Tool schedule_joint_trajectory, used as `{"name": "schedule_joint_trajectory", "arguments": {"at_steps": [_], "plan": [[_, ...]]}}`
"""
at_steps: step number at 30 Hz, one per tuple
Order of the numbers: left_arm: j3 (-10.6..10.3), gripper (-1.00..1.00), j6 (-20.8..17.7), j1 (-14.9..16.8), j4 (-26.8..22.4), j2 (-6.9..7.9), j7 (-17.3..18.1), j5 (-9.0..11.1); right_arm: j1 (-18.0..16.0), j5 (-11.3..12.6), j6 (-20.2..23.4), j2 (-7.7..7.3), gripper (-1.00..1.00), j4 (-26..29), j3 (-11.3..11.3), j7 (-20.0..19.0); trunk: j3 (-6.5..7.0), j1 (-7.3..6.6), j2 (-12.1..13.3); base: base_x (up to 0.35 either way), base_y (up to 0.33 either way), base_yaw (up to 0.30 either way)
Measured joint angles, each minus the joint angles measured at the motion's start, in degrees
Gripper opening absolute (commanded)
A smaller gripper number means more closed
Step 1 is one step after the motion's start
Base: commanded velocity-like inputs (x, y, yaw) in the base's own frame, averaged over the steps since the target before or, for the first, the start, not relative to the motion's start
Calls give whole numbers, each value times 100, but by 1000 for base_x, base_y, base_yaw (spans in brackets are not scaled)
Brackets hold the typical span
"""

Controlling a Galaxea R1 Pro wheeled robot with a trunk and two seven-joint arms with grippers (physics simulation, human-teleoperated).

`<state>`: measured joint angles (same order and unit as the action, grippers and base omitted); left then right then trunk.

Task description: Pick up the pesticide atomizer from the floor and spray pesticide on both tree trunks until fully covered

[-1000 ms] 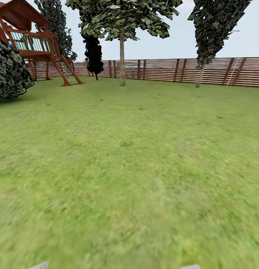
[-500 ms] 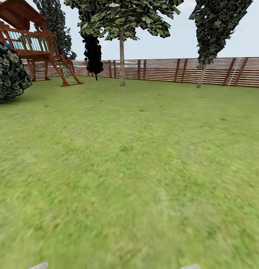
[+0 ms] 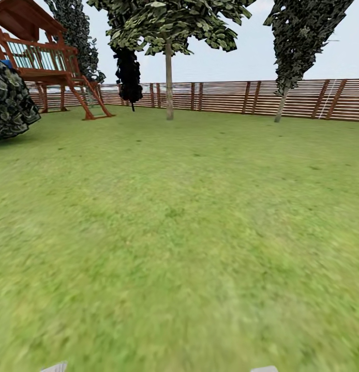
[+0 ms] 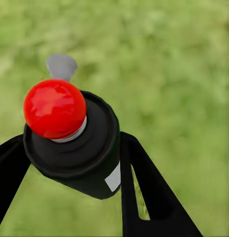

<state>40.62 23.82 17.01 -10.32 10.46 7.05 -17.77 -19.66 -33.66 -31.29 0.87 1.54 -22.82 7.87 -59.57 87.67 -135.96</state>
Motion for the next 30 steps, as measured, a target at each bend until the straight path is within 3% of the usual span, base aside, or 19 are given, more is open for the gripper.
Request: {"name": "schedule_joint_trajectory", "arguments": {"at_steps": [30], "plan": [[0,-100,0,0,0,0,0,0,0,0,0,0,100,0,2,3,0,0,0,338,0,0]]}}
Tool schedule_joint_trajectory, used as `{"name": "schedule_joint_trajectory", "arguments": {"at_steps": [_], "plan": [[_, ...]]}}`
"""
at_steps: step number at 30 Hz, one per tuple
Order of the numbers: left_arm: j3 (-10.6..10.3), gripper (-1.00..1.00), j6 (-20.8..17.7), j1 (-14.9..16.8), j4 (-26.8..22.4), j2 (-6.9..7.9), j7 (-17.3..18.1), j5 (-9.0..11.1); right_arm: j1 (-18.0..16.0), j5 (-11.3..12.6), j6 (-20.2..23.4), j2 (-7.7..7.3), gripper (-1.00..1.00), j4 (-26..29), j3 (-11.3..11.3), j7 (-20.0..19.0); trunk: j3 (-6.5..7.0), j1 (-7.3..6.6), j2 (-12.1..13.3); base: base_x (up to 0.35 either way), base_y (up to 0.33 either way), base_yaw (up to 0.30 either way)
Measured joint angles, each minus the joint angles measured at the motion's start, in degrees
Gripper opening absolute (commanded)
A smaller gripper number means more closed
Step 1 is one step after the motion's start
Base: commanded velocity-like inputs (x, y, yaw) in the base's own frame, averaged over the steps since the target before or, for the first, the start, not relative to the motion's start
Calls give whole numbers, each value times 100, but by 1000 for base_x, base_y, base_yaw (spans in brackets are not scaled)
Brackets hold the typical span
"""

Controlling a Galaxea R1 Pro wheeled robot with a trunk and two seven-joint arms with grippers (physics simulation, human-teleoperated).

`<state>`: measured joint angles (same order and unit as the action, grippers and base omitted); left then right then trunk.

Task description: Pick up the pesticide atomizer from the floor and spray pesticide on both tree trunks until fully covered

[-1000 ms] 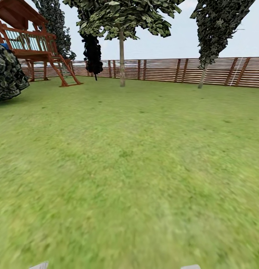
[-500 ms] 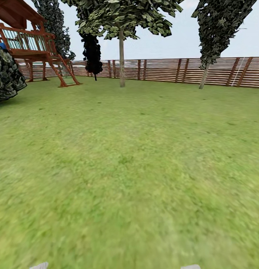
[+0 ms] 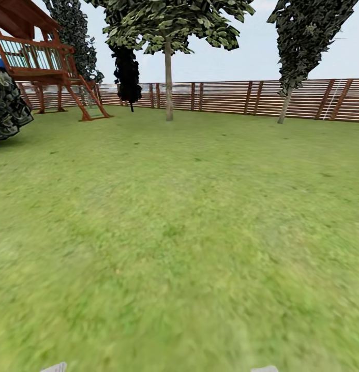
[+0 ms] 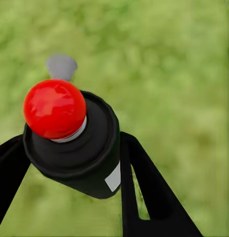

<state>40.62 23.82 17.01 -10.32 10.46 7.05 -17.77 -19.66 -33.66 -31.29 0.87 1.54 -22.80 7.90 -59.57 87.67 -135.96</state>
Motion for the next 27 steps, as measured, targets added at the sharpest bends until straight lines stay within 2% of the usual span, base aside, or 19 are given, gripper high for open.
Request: {"name": "schedule_joint_trajectory", "arguments": {"at_steps": [27], "plan": [[0,-100,0,0,-1,0,3,0,0,0,0,0,100,0,-1,1,0,0,0,338,0,0]]}}
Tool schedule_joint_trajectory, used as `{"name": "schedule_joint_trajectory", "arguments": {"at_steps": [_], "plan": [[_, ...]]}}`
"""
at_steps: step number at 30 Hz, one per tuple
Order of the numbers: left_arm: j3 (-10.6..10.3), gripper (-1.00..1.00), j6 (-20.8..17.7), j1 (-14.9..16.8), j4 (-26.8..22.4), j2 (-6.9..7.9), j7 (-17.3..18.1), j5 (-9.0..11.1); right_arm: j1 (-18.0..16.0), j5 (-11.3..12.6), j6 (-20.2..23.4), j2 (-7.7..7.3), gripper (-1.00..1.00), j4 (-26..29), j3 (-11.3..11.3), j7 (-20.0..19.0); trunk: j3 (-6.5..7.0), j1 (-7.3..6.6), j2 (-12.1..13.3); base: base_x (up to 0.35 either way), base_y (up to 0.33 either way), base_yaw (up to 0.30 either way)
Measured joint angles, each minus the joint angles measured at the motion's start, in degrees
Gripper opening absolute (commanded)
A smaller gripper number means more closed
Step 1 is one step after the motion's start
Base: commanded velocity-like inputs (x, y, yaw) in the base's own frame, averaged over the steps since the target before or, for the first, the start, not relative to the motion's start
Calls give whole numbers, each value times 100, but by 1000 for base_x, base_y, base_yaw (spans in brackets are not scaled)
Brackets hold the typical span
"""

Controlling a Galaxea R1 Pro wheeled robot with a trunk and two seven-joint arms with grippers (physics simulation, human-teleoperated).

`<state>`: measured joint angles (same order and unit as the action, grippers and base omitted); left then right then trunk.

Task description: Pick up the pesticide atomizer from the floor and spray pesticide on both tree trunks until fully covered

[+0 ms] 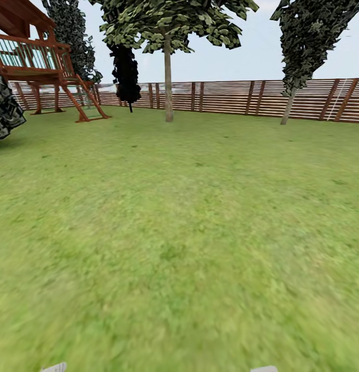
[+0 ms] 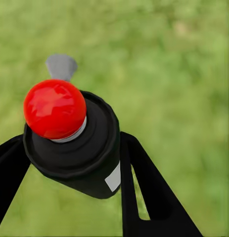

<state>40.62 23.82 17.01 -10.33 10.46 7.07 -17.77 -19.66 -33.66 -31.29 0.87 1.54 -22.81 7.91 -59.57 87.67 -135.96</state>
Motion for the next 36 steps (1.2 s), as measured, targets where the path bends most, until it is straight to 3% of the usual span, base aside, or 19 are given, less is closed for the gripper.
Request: {"name": "schedule_joint_trajectory", "arguments": {"at_steps": [36], "plan": [[0,-100,0,0,-3,0,-3,0,0,0,0,0,100,0,-2,0,0,0,0,338,0,0]]}}
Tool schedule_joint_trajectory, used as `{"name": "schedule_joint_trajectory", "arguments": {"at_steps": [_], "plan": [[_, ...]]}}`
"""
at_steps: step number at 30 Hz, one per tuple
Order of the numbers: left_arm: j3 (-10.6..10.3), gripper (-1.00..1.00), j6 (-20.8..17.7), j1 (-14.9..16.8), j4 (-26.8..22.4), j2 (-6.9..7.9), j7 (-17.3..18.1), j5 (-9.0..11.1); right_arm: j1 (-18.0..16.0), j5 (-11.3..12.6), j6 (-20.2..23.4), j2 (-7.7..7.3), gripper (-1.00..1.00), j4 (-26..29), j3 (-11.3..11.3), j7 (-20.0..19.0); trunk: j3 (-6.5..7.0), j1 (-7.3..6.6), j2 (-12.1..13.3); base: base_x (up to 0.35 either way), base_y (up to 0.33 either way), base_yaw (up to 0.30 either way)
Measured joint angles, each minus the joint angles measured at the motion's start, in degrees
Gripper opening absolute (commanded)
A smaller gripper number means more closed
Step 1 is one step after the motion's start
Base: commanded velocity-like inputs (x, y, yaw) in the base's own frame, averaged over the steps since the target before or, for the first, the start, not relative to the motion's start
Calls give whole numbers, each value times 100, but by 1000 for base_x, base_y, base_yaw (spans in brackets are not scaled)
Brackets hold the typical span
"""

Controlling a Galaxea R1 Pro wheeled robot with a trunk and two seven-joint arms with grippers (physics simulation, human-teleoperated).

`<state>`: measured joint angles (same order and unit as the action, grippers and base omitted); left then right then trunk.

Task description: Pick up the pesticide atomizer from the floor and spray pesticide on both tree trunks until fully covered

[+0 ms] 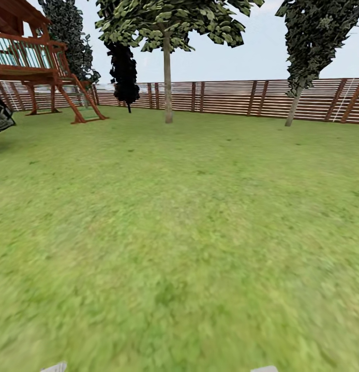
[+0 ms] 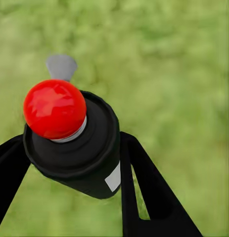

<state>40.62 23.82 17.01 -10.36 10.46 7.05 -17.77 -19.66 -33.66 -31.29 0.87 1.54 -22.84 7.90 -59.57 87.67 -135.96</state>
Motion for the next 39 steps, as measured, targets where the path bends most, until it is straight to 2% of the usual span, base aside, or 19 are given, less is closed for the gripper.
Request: {"name": "schedule_joint_trajectory", "arguments": {"at_steps": [39], "plan": [[0,-100,0,0,4,0,5,0,0,0,0,0,100,0,3,-4,0,0,0,338,0,0]]}}
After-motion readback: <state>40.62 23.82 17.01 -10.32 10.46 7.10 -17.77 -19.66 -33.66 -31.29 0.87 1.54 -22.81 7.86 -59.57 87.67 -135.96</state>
